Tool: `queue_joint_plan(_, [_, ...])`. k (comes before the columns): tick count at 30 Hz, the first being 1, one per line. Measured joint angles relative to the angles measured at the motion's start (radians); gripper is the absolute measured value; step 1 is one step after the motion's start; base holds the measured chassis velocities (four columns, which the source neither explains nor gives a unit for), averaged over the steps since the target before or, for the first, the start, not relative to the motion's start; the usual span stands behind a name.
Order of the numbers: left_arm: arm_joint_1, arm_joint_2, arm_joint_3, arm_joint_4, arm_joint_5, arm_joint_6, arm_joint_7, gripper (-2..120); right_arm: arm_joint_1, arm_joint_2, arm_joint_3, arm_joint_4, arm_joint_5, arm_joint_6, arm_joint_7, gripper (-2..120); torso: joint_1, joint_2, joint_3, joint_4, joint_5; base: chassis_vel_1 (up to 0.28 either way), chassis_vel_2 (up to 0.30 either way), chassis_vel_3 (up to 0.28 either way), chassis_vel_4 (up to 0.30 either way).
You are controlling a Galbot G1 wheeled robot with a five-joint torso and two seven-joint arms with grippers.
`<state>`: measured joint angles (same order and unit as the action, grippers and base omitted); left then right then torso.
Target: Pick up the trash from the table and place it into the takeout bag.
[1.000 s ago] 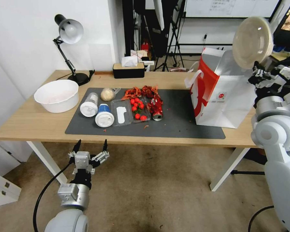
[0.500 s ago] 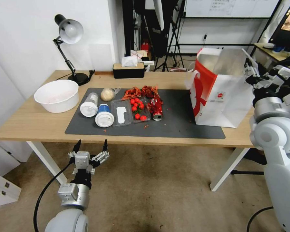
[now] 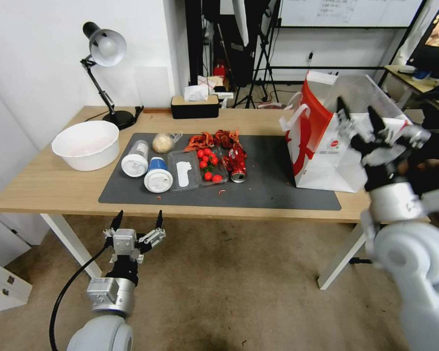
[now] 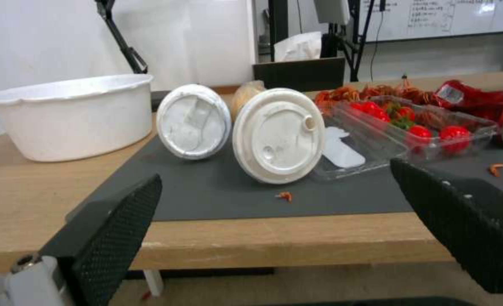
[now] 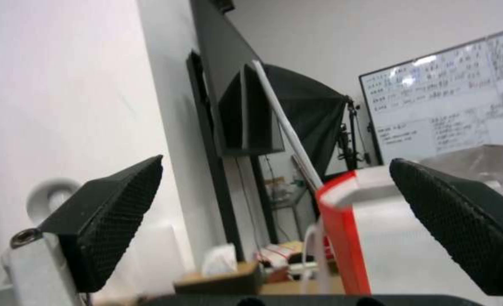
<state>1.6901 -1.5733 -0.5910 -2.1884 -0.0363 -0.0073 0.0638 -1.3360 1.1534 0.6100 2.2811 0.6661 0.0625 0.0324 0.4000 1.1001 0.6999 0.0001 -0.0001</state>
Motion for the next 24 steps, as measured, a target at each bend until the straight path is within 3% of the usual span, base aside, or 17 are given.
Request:
queue_joint_plan(8, [-0.001,0.008,0.000,0.011,-0.006,-0.006,0.003,100,-0.211,0.066,-0.069,0.000,-0.271,0.113,0.029,100,0.000,0.000,0.000,-0.0004,0.0000,0.000,0.000,0.000,0.000])
queue_joint_plan(14, [-0.003,0.016,0.000,0.030,-0.011,-0.011,0.003,100,-0.316,0.119,-0.144,-0.055,-0.421,0.167,0.149,100,0.000,0.000,0.000,-0.0002,0.0000,0.000,0.000,0.000,0.000])
queue_joint_plan(24, [-0.011,0.028,-0.006,0.043,-0.026,-0.013,0.003,100,-0.351,0.156,-0.224,-0.155,-0.493,0.208,0.212,100,0.000,0.000,0.000,-0.0001,0.0000,0.000,0.000,0.000,0.000])
